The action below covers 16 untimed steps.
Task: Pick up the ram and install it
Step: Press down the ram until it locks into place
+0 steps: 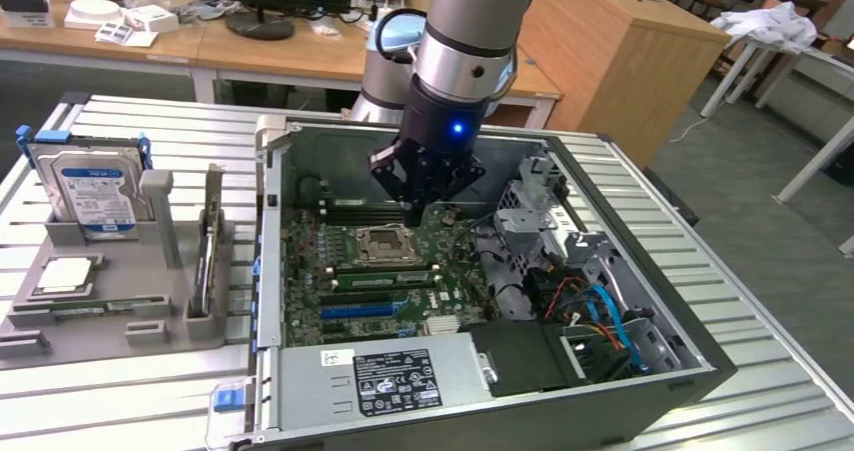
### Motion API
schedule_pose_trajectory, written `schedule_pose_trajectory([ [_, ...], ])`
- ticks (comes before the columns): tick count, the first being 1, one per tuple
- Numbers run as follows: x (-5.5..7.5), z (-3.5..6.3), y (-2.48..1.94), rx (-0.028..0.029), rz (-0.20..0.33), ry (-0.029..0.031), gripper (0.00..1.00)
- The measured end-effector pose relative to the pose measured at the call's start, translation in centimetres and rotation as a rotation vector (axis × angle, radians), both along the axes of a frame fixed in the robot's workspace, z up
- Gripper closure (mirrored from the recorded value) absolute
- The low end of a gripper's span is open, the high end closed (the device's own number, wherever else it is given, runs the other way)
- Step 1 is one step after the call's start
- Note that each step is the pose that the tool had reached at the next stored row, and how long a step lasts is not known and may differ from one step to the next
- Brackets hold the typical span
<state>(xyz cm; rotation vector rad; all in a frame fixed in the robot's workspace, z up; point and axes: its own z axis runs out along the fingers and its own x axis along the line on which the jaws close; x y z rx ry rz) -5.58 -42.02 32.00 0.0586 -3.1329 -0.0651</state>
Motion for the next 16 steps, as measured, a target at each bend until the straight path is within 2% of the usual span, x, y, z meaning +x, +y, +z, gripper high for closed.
schedule_pose_trajectory([
  [9, 0.0, 0.78, 0.0, 0.0, 0.0, 0.0, 0.89],
  [16, 0.0, 0.84, 0.0, 0.0001, 0.0, 0.0001, 0.89],
])
